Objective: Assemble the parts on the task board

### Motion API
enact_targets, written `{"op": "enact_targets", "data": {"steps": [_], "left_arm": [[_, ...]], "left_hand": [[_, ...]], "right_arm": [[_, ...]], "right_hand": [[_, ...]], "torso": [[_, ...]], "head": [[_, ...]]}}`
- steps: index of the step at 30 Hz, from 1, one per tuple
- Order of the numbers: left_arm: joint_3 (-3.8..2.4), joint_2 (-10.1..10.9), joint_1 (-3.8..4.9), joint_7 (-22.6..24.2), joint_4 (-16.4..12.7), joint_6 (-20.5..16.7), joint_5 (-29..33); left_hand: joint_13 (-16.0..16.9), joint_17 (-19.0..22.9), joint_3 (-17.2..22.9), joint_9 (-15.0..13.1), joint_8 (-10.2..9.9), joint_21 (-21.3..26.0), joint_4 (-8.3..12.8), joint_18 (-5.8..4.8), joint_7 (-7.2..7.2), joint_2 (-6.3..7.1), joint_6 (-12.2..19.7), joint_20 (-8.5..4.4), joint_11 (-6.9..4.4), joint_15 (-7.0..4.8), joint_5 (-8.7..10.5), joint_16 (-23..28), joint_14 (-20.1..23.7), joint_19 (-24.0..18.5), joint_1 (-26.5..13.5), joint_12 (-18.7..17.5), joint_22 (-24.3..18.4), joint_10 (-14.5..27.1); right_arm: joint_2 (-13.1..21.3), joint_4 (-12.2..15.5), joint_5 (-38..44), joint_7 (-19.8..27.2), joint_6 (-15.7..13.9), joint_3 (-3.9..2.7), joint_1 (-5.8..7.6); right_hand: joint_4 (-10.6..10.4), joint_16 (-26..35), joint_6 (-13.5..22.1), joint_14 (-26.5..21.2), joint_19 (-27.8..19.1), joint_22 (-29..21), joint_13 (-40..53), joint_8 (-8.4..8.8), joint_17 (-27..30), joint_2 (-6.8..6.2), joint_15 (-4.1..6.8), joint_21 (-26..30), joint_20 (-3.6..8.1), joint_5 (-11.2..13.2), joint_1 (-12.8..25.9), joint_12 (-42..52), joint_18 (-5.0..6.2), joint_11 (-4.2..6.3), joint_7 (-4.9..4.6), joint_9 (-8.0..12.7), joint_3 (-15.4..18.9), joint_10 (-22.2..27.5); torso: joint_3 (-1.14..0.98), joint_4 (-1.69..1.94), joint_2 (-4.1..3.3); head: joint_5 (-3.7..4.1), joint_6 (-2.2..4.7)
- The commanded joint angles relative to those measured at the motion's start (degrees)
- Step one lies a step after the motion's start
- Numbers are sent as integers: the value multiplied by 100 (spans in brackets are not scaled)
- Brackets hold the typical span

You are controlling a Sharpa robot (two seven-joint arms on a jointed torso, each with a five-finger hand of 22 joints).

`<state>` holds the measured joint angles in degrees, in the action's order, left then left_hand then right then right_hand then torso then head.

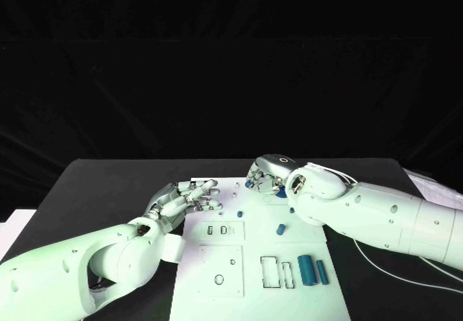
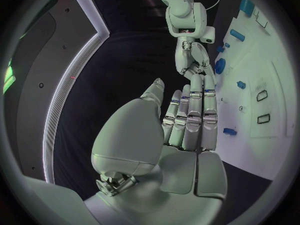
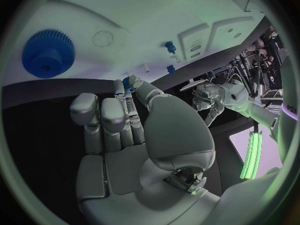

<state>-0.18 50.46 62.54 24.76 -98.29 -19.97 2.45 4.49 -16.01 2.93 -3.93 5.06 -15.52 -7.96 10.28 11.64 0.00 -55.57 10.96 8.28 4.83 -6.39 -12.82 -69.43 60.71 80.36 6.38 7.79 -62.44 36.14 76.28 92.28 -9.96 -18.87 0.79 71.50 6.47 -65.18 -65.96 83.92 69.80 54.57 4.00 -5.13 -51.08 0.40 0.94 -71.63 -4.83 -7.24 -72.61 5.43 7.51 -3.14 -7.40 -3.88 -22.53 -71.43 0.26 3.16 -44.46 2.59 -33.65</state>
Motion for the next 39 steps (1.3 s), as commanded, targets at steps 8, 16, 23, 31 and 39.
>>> {"op": "enact_targets", "data": {"steps": [8, 16, 23, 31, 39], "left_arm": [[-5, 32, 24, 4, -73, 119, 9], [-5, 57, 40, -2, -118, 112, 9], [-5, 62, 51, -6, -136, 111, 9], [-5, 68, 61, -8, -143, 109, 9], [-5, 67, 65, -12, -147, 106, 9]], "left_hand": [[-10, -9, 12, 3, -23, -12, 35, 10, 31, 0, 0, 13, 18, 11, -4, 28, -3, 46, 43, -31, 8, 24], [-10, -9, 12, 3, -23, -12, 35, 10, 31, 0, 0, 13, 18, 11, -4, 28, -3, 46, 43, -31, 8, 24], [-10, -9, 12, 3, -23, -12, 35, 10, 31, 0, 0, 13, 18, 11, -4, 28, -3, 46, 43, -31, 8, 24], [-10, -9, 12, 3, -23, -12, 35, 10, 31, 0, 0, 13, 18, 11, -4, 28, -3, 46, 43, -31, 8, 24], [-10, -9, 12, 3, -23, -12, 35, 10, 31, 0, 0, 13, 18, 11, -4, 28, -3, 46, 43, -31, 8, 24]], "right_arm": [[-298, -295, 78, -162, -84, -4, 34], [-462, -480, 111, -157, 42, -3, 35], [-536, -555, 109, -95, 235, -1, 34], [-598, -615, 112, -92, 315, 1, 31], [-655, -682, 148, -140, 313, 2, 30]], "right_hand": [[-110, -49, -84, 128, 35, 13, -7, -40, -17, 16, 33, -36, -11, -19, 39, -19, -55, -19, 57, -127, -59, -28], [-120, -51, -79, 126, 35, 18, -8, -36, -14, 8, 32, -41, -11, -17, 45, -24, -55, -20, 56, -128, -59, -25], [-138, -59, -72, 123, 36, 27, -10, -31, -19, -8, 30, -49, -12, -13, 57, -33, -57, -22, 55, -130, -57, -21], [-147, -66, -70, 122, 33, 27, -10, -28, -24, -18, 29, -51, -13, -7, 63, -37, -57, -23, 54, -131, -55, -20], [-161, -62, -63, 116, 28, 27, -11, -23, -12, -32, 28, -53, -14, 2, 71, -45, -56, -25, 53, -132, -53, -15]], "torso": [[5, 27, -37], [1, 36, -61], [1, 40, -68], [3, 40, -76], [2, 48, -81]], "head": [[6, -3], [-1, 5], [-20, -7], [-17, -12], [-16, -9]]}}
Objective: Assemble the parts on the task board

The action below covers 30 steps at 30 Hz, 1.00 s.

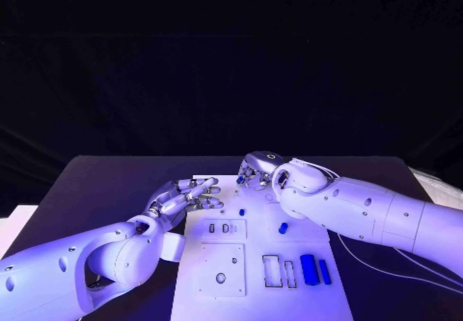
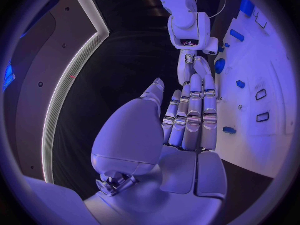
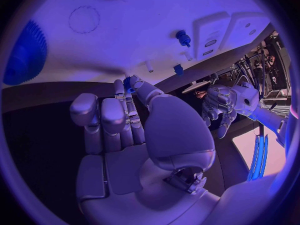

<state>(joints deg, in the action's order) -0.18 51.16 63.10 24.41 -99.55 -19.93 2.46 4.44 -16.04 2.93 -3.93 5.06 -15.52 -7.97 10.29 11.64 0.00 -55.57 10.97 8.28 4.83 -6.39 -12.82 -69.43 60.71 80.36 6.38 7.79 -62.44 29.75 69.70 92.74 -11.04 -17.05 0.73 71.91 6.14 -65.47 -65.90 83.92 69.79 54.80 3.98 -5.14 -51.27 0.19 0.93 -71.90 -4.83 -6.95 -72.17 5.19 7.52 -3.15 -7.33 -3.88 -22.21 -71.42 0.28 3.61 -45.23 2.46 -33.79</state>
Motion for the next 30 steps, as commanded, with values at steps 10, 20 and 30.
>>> {"op": "enact_targets", "data": {"steps": [10, 20, 30], "left_arm": [[-5, -2, 12, 2, -77, 165, 8], [-5, -8, 12, -8, -120, 170, 8], [-5, 12, 12, -27, -111, 164, 8]], "left_hand": [[-6, -27, 18, 1, -29, -9, 58, 9, 29, -5, -2, 14, 17, 12, -7, 40, 3, 45, 62, -42, 7, 23], [-6, -27, 18, 1, -29, -9, 58, 9, 29, -5, -2, 14, 17, 12, -7, 40, 3, 45, 62, -42, 7, 23], [-7, -34, 21, 1, -32, -7, 66, 9, 28, -8, 0, 14, 18, 12, -7, 44, 6, 44, 69, -47, 7, 24]], "right_arm": [[-102, -123, 124, -104, 65, 15, -10], [-42, -67, 91, 20, -292, 20, -9], [602, 600, -92, 100, -588, 9, -8]], "right_hand": [[-280, 14, 275, 43, -101, -100, -28, 154, 146, -235, -81, 15, -95, 2, 90, -161, -38, -163, -115, -56, -72, 344], [-393, 128, 1033, -46, -355, -406, -27, 169, 391, -599, -201, 186, -220, 71, 73, -134, 27, -303, -261, 20, 193, 839], [-414, 136, 890, -60, -378, -432, -12, 109, 442, -579, -213, 202, -238, -52, -63, -30, 35, -313, -288, -22, 309, 780]], "torso": [[-2, 7, -16], [-5, 8, -16], [-14, -14, -14]], "head": [[-11, 25], [-16, 27], [-38, 48]]}}
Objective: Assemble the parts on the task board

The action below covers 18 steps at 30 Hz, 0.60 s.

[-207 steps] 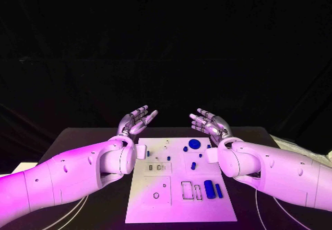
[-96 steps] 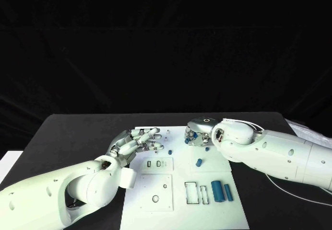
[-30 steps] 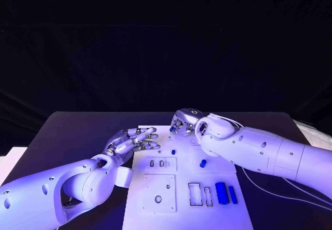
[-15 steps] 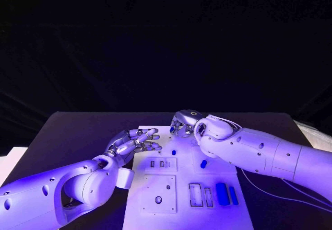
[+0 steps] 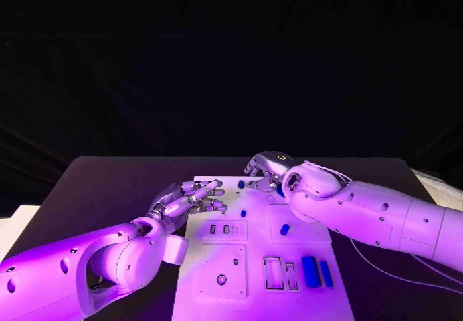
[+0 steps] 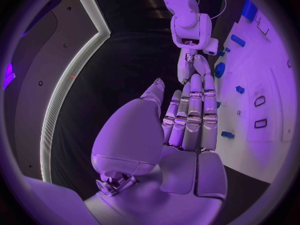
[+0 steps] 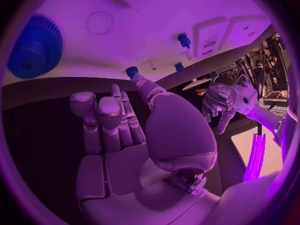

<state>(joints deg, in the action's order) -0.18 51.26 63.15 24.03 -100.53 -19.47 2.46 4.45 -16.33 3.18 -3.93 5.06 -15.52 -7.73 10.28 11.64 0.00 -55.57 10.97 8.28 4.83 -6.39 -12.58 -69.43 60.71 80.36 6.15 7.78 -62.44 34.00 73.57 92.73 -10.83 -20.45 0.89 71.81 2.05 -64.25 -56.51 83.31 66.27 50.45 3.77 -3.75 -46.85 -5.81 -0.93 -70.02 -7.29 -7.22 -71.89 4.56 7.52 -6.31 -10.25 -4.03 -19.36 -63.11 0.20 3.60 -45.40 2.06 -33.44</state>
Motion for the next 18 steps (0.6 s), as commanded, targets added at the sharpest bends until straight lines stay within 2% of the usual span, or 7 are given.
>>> {"op": "enact_targets", "data": {"steps": [1, 5, 7, 11, 13, 16, 18], "left_arm": [[-5, 6, 7, 11, -12, 116, 7], [-4, 19, 7, 10, -13, 115, 7], [-4, 29, 7, 9, -14, 117, 7], [-4, 44, 7, 8, -12, 118, 7], [-4, 48, 7, 8, -10, 118, 7], [-4, 46, 7, 7, -7, 121, 7], [-4, 41, 7, 7, -4, 125, 7]], "left_hand": [[-7, -4, -3, 1, -32, -7, 42, 9, 28, -8, 0, 14, 18, 12, -7, 20, 6, 44, 69, -24, 7, 24], [-7, -4, -3, 1, -32, -7, 42, 9, 28, -8, 0, 14, 18, 12, -7, 20, 6, 44, 69, -24, 7, 24], [-7, -4, -3, 1, -32, -7, 42, 9, 28, -8, 0, 14, 18, 12, -7, 20, 6, 44, 69, -24, 7, 24], [-7, -4, -3, 1, -32, -7, 42, 9, 28, -8, 0, 14, 18, 12, -7, 20, 6, 44, 69, -24, 7, 24], [-7, -4, -3, 1, -32, -7, 42, 9, 28, -8, 0, 14, 18, 12, -7, 20, 6, 44, 69, -24, 7, 24], [-8, -12, -4, 1, -36, -5, 48, 8, 29, -9, 2, 15, 19, 14, -6, 26, 10, 41, 71, -29, 6, 26], [-8, -12, -4, 1, -36, -5, 48, 8, 29, -9, 2, 15, 19, 14, -6, 26, 10, 41, 71, -29, 6, 26]], "right_arm": [[283, 320, -124, 68, -247, -12, 3], [665, 693, -303, -1, -204, -47, 10], [980, 967, -518, -116, -64, -78, 29], [1338, 1181, -840, -347, 264, -101, 84], [1429, 1180, -952, -464, 456, -105, 101], [1496, 1099, -1079, -600, 720, -108, 117], [1507, 1036, -1123, -657, 836, -110, 122]], "right_hand": [[-11, 10, -81, 3, -21, 10, 9, -37, -3, 30, -23, 9, 9, -41, -105, 50, 34, 9, 7, -11, 26, -79], [-48, -41, -193, 19, 23, 67, 27, -53, -59, 59, 9, -31, 26, -113, -137, 153, 26, 52, 31, -21, 22, -284], [-75, -224, -215, 88, 203, 335, 141, -32, -313, 54, 89, -187, 73, -149, -156, 428, -20, 171, 91, -15, 28, -820], [-149, -647, -115, 232, 556, 862, 517, 6, -899, -139, 254, -501, 224, -244, -88, 983, -123, 360, 227, 11, 244, -1621], [-232, -876, 12, 288, 700, 1085, 825, 8, -1218, -213, 291, -638, 284, -299, -32, 1307, -170, 395, 259, 21, 426, -1759], [-484, -1372, 315, 309, 788, 1321, 2391, -12, -1913, -118, 191, -800, 270, -353, -240, 2778, -211, 363, 280, -17, 986, -1132], [-663, -1557, 346, 341, 845, 1468, 3484, -28, -2219, -36, 210, -884, 206, -362, -275, 3773, -248, 317, 205, -11, 1221, -972]], "torso": [[-5, -16, 3], [-5, -37, 11], [-14, -60, 20], [-17, -100, 29], [-21, -113, 30], [-25, -123, 32], [-27, -110, 31]], "head": [[7, 20], [22, 28], [42, 33], [58, 43], [67, 52], [74, 59], [93, 58]]}}
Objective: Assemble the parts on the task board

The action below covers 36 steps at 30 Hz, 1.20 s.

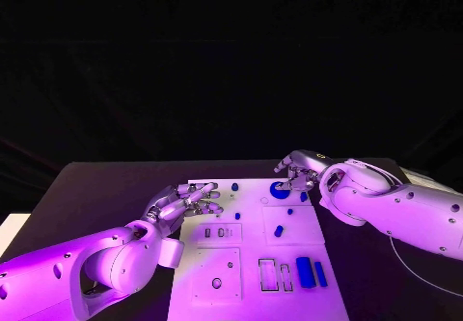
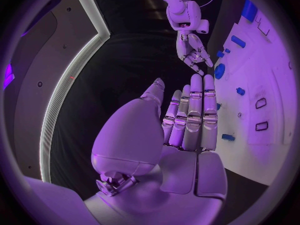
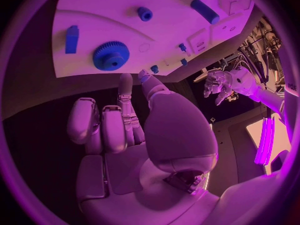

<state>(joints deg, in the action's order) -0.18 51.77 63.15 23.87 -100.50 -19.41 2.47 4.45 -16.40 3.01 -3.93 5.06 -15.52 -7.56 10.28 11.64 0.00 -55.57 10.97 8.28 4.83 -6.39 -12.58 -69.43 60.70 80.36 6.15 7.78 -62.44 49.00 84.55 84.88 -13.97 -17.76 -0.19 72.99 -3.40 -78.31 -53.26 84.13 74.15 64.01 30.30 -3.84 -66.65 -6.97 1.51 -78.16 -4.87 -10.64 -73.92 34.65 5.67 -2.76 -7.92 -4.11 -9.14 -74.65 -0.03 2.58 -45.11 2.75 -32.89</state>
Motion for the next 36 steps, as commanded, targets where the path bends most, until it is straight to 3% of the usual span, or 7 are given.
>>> {"op": "enact_targets", "data": {"steps": [1, 4, 9, 36], "left_arm": [[-4, -13, 6, 23, -5, 120, 7], [-4, -18, 6, 25, 0, 122, 7], [-4, -23, 5, 28, 6, 125, 7], [-4, 0, 5, -10, 36, 122, 7]], "left_hand": [[-8, -5, 13, 1, -36, -5, 31, 9, 29, -9, 2, 14, 19, 14, -6, 26, 10, 42, 71, -30, 6, 26], [-8, -5, 13, 1, -36, -5, 31, 9, 29, -9, 2, 14, 19, 14, -6, 26, 10, 42, 71, -30, 6, 26], [-8, -5, 13, 1, -36, -5, 31, 9, 29, -9, 2, 14, 19, 14, -6, 26, 10, 42, 71, -30, 6, 26], [-8, -5, 13, 1, -36, -5, 31, 9, 29, -9, 2, 14, 19, 14, -6, 26, 10, 42, 71, -30, 6, 26]], "right_arm": [[5, -97, -355, -367, 618, -2, 6], [-23, -180, -376, -405, 702, -2, 9], [-99, -316, -361, -433, 803, -2, 6], [-343, -545, 258, -413, 916, 1, -29]], "right_hand": [[-159, -226, 36, 275, 87, 175, 1234, -14, -371, 73, -35, -106, -43, -7, -103, 1136, -68, -47, -53, -1, 287, 170], [-251, -384, 35, 311, 159, 326, 2043, -21, -650, 150, -65, -191, -50, -45, -203, 1874, -85, -67, -77, -3, 428, 97], [-304, -495, 9, 336, 217, 449, 2570, -35, -855, 224, -79, -260, -64, -154, -305, 2342, -107, -77, -79, -8, 520, 23], [-352, -626, -457, 364, 295, 638, 3385, -247, -1102, 436, -27, -365, -33, -216, -521, 3050, -139, -2, 8, -62, 627, -216]], "torso": [[-4, 2, 0], [-1, 5, -2], [7, 7, -6], [3, 9, -9]], "head": [[30, 1], [36, -9], [44, -10], [35, -62]]}}
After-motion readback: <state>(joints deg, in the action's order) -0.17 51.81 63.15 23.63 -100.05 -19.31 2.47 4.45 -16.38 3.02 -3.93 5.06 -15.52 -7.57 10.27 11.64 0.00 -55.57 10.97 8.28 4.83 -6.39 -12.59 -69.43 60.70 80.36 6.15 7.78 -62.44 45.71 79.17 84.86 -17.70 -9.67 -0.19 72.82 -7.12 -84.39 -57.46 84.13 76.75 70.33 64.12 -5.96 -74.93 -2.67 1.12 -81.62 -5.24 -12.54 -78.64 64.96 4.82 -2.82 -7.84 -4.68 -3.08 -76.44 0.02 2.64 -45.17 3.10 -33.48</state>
